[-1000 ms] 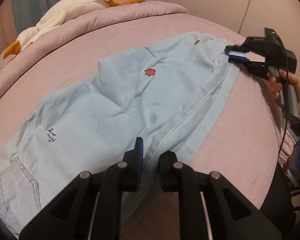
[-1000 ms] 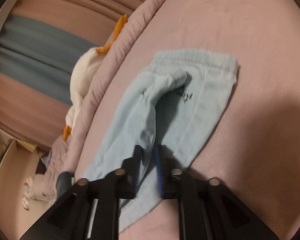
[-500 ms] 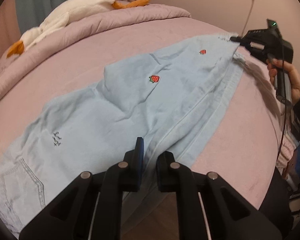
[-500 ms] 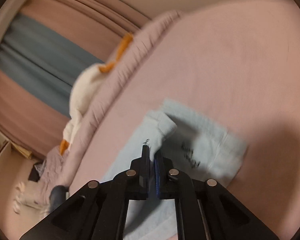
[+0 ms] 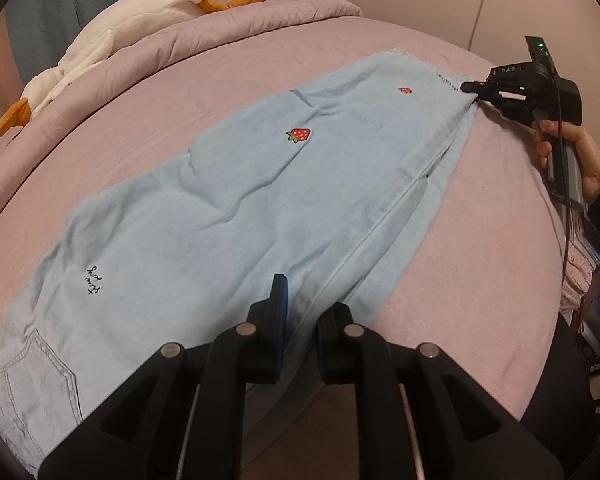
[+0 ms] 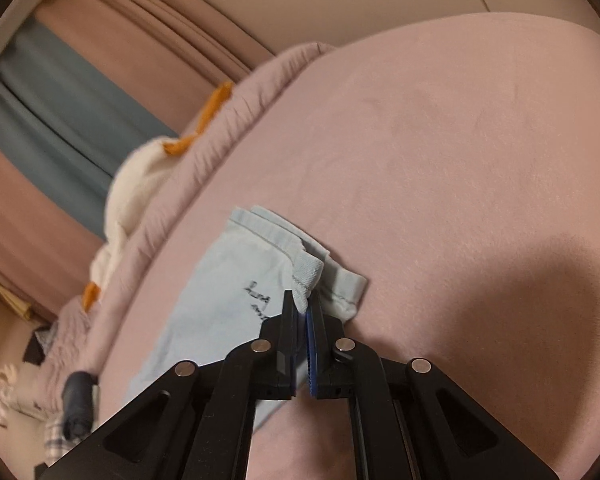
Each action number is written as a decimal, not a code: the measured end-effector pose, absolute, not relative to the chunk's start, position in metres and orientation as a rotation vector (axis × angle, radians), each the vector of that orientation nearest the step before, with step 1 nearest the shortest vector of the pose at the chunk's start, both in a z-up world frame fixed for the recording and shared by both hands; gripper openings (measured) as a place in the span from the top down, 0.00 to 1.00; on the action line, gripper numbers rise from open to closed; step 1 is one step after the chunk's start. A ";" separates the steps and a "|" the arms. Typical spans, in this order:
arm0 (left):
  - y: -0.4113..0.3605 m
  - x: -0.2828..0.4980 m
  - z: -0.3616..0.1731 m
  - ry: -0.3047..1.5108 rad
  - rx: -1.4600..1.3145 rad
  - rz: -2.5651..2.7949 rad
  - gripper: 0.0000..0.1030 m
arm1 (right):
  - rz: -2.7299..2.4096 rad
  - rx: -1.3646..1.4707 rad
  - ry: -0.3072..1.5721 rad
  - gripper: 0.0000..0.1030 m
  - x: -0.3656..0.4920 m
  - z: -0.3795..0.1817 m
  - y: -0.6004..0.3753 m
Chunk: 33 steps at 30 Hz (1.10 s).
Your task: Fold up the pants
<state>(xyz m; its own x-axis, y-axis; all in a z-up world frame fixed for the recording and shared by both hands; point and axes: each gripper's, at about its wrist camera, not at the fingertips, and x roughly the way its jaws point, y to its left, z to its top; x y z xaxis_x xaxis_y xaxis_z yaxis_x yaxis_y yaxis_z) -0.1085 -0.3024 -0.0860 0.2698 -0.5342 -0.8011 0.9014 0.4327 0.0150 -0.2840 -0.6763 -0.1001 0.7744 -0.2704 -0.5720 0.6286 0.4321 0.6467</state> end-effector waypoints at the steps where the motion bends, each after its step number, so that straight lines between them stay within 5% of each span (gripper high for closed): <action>1: -0.299 -0.108 -0.084 0.829 0.524 -1.034 0.84 | -0.585 0.981 0.430 0.95 -0.284 -0.100 -0.678; 7: -0.256 -0.113 -0.060 0.839 0.405 -1.075 0.74 | -0.729 0.812 0.438 0.88 -0.300 -0.061 -0.656; 12: -0.231 -0.097 -0.037 0.792 0.245 -1.018 0.48 | -0.538 0.594 0.518 0.88 -0.259 -0.026 -0.599; 22: -0.208 -0.077 -0.097 0.932 0.293 -0.820 0.49 | -0.035 0.377 0.885 0.88 -0.175 -0.074 -0.469; 33: -0.126 -0.043 -0.079 0.904 0.194 -0.611 0.48 | 0.059 0.274 0.826 0.88 -0.167 -0.050 -0.442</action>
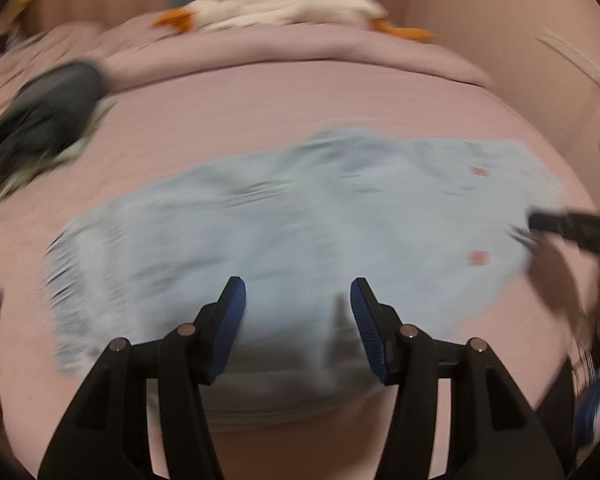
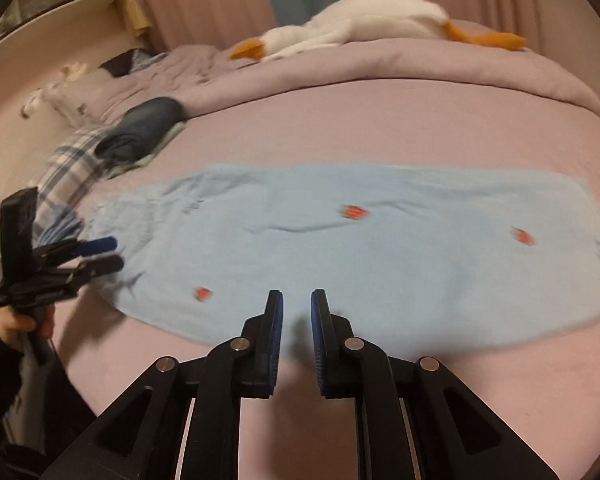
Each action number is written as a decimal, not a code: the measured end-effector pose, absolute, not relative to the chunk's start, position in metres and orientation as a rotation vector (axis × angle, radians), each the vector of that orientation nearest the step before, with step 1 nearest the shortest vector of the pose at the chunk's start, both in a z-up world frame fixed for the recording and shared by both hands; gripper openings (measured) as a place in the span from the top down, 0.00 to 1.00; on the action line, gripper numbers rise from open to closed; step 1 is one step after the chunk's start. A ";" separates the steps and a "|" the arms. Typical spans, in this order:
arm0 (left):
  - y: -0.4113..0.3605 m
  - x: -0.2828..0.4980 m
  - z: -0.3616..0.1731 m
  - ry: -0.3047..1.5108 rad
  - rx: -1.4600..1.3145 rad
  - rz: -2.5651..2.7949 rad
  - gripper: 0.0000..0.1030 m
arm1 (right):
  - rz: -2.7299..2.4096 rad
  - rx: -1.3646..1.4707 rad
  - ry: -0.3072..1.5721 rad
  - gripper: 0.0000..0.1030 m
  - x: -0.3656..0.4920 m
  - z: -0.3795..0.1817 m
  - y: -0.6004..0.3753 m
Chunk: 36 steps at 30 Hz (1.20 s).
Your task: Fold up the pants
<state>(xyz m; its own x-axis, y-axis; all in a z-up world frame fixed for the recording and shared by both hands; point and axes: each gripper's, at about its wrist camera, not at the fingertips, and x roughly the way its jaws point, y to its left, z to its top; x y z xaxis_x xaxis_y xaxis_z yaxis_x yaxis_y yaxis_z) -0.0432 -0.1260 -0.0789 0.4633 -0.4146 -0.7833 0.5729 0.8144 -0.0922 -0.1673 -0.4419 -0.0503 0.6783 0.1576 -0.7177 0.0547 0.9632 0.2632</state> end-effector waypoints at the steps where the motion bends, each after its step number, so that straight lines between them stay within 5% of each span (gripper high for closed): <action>1: -0.119 -0.039 -0.087 0.933 0.196 -0.581 0.48 | 0.070 0.257 0.872 0.88 -0.157 -0.061 -0.433; 3: -0.100 -0.037 -0.096 0.970 0.148 -0.604 0.51 | 0.085 0.217 0.982 0.88 -0.143 -0.086 -0.419; 10: -0.077 -0.033 -0.070 0.867 0.162 -0.625 0.47 | 0.193 0.303 0.922 0.81 -0.123 -0.063 -0.419; 18: -0.076 0.007 -0.069 0.857 0.167 -0.631 0.46 | 0.322 0.425 0.891 0.80 -0.001 -0.054 -0.399; 21: -0.072 0.016 -0.075 0.878 0.179 -0.673 0.46 | 0.321 0.436 0.942 0.61 0.036 -0.059 -0.400; 24: -0.071 0.014 -0.078 0.870 0.212 -0.706 0.46 | 0.345 0.422 1.068 0.57 0.058 -0.073 -0.396; 25: -0.071 0.013 -0.079 0.867 0.222 -0.712 0.46 | 0.389 0.435 1.129 0.57 0.064 -0.080 -0.392; 28: -0.072 0.011 -0.081 0.851 0.256 -0.714 0.46 | 0.437 0.334 1.191 0.90 0.069 -0.081 -0.372; 36: -0.074 0.013 -0.086 0.841 0.286 -0.689 0.46 | 0.271 0.184 1.111 0.94 0.091 -0.085 -0.362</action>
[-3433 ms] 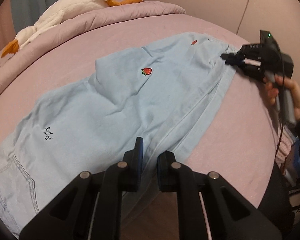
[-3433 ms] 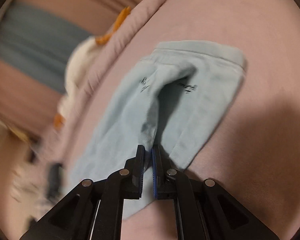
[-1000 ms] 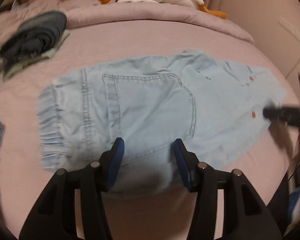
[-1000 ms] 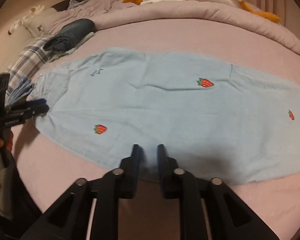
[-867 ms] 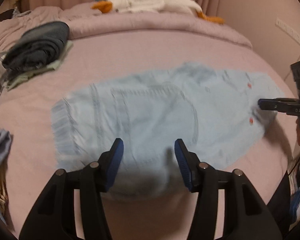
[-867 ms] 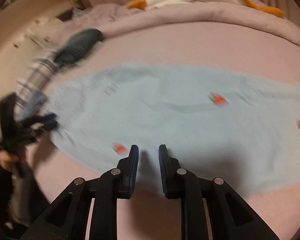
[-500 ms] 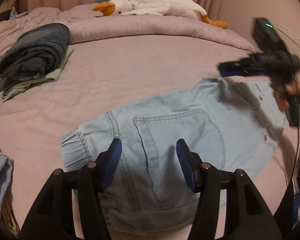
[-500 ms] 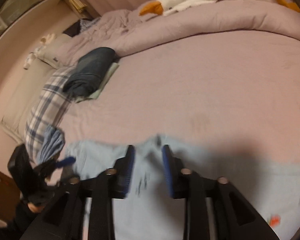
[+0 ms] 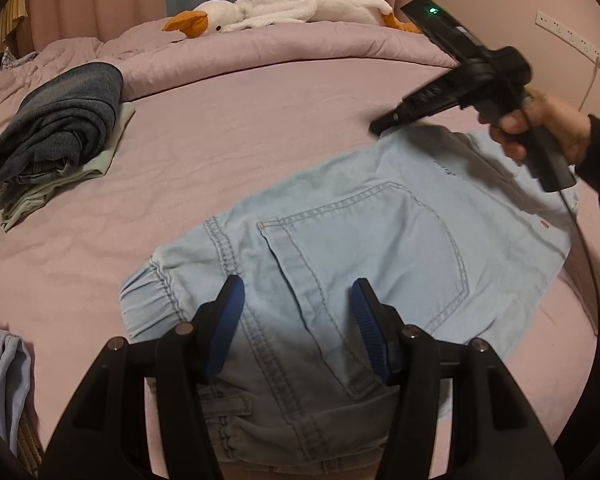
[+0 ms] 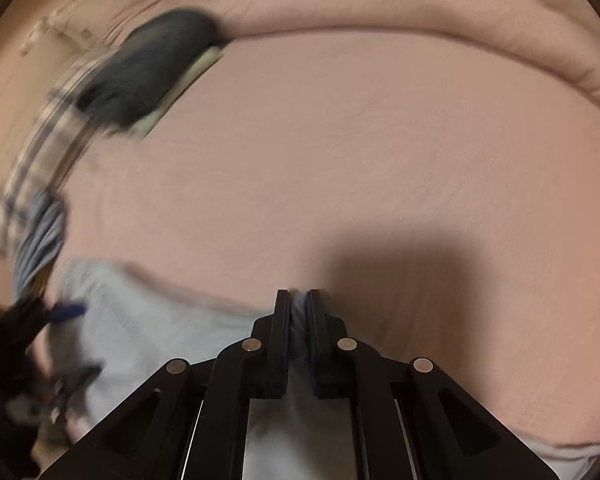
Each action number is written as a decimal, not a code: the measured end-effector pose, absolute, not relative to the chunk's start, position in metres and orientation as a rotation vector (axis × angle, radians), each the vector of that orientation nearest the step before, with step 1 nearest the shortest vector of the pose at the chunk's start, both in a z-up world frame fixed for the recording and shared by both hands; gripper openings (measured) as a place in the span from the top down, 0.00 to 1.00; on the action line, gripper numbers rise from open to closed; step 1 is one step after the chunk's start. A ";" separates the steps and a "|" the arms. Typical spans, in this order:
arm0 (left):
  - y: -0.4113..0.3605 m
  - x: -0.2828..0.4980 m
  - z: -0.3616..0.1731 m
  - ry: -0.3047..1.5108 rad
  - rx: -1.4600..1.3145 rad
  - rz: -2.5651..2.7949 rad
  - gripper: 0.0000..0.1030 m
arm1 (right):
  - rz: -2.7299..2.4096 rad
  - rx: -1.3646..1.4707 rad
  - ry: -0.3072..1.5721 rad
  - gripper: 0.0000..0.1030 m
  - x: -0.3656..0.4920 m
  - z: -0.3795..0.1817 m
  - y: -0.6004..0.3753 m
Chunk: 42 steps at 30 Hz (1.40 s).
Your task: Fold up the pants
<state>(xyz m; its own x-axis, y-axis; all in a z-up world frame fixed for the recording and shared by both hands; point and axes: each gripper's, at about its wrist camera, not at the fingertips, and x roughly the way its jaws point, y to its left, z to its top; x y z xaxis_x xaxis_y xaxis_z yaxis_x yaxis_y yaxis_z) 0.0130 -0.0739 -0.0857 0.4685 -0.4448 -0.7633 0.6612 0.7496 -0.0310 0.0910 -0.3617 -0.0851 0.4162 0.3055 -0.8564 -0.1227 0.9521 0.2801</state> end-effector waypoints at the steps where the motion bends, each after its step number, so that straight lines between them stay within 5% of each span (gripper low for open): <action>1: -0.074 0.013 -0.085 0.843 0.286 -0.688 0.46 | 0.180 0.219 1.089 0.94 0.094 -0.086 -0.372; 9: -0.075 0.014 -0.085 0.849 0.267 -0.668 0.45 | 0.240 0.307 0.880 0.94 0.018 -0.028 -0.398; 16: -0.078 0.011 -0.088 0.840 0.298 -0.649 0.44 | 0.092 0.079 1.090 0.94 0.004 -0.082 -0.391; 25: -0.072 -0.012 -0.071 0.821 0.261 -0.620 0.43 | 0.010 0.284 0.889 0.94 -0.049 -0.044 -0.434; 27: -0.071 -0.024 -0.080 0.843 0.281 -0.613 0.38 | 0.042 0.246 0.866 0.88 -0.084 -0.036 -0.428; 29: -0.068 -0.036 -0.097 0.857 0.335 -0.591 0.38 | 0.071 0.214 0.860 0.56 -0.125 -0.046 -0.425; 30: -0.065 -0.041 -0.097 0.837 0.329 -0.596 0.38 | 0.050 0.180 0.882 0.52 -0.139 -0.057 -0.424; 35: -0.045 -0.049 -0.083 0.888 0.273 -0.593 0.40 | 0.066 0.085 0.898 0.47 -0.204 -0.082 -0.419; 42: -0.069 -0.054 -0.055 0.878 0.161 -0.590 0.25 | -0.109 0.650 0.630 0.40 -0.295 -0.055 -0.546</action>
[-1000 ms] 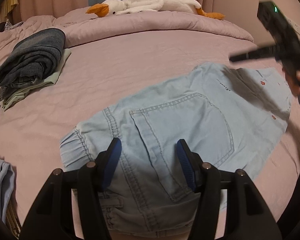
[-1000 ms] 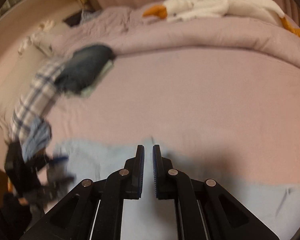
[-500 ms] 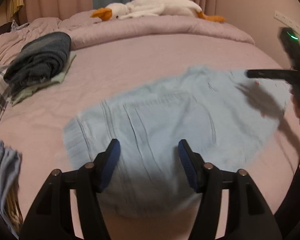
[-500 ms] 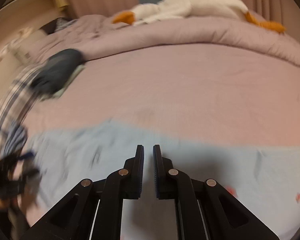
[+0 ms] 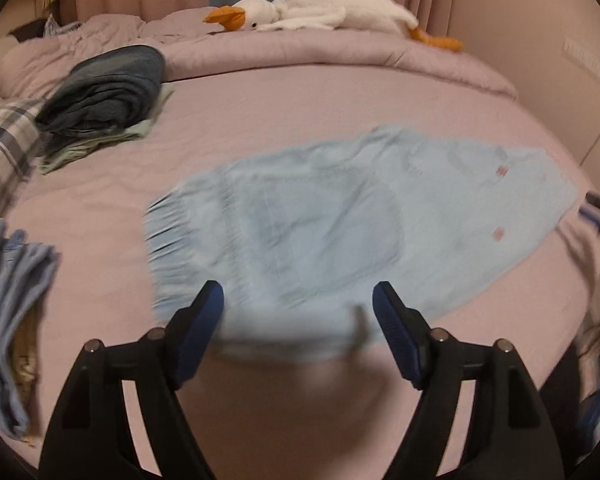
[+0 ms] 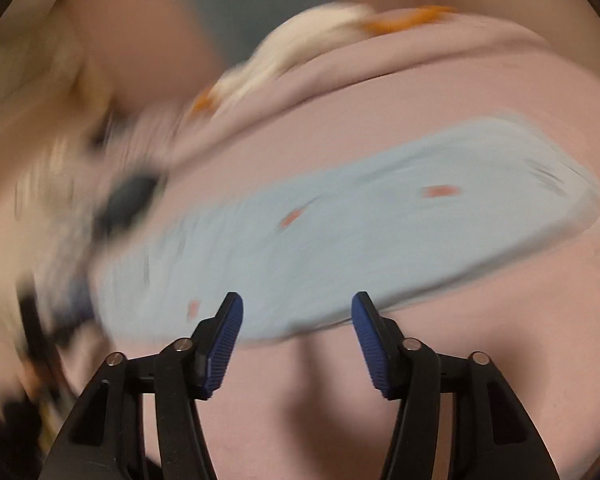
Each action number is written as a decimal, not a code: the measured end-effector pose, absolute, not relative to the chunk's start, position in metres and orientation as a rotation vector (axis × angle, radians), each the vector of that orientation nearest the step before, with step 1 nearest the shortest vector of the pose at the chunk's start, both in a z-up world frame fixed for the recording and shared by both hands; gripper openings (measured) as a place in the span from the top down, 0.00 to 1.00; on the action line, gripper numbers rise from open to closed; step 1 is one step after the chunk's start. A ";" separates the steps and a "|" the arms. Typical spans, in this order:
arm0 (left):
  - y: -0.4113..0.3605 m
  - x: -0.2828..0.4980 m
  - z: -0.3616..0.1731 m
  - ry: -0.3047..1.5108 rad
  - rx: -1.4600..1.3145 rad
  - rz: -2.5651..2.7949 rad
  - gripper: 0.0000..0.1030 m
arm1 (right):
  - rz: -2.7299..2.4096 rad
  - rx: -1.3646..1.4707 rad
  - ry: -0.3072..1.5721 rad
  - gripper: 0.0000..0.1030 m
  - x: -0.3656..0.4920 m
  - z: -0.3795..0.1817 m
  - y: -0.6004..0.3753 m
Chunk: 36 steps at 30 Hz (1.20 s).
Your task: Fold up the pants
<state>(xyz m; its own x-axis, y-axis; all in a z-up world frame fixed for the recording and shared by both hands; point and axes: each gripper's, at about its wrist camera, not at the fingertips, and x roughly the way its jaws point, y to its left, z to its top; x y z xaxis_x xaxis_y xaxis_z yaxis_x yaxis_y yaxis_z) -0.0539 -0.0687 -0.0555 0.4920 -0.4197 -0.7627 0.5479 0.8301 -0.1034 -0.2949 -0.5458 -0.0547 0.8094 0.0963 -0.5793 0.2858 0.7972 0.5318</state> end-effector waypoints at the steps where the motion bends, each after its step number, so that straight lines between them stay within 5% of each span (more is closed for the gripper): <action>1: -0.076 -0.054 -0.054 0.880 0.141 -0.609 0.25 | -0.176 0.750 0.584 0.38 -0.310 -0.060 -0.571; 12: -0.205 -0.053 -0.068 0.972 0.064 -0.823 0.21 | -0.480 1.024 0.343 0.39 -0.362 -0.091 -0.698; 18: -0.244 -0.049 -0.068 1.001 0.042 -0.873 0.21 | -0.415 1.181 0.315 0.56 -0.335 -0.110 -0.709; 25: -0.268 -0.051 -0.072 1.017 0.047 -0.912 0.21 | -0.392 1.140 0.352 0.57 -0.321 -0.105 -0.702; 30: -0.280 -0.049 -0.076 1.038 0.038 -0.938 0.21 | -0.410 1.153 0.385 0.70 -0.333 -0.115 -0.705; 31: -0.282 -0.049 -0.077 1.043 0.042 -0.940 0.21 | -0.383 1.145 0.389 0.90 -0.330 -0.114 -0.704; 32: -0.285 -0.049 -0.079 1.049 0.051 -0.939 0.21 | -0.369 1.128 0.396 0.94 -0.326 -0.112 -0.703; 36: -0.295 -0.050 -0.084 1.058 0.075 -0.946 0.21 | -0.428 1.005 0.360 0.95 -0.326 -0.089 -0.699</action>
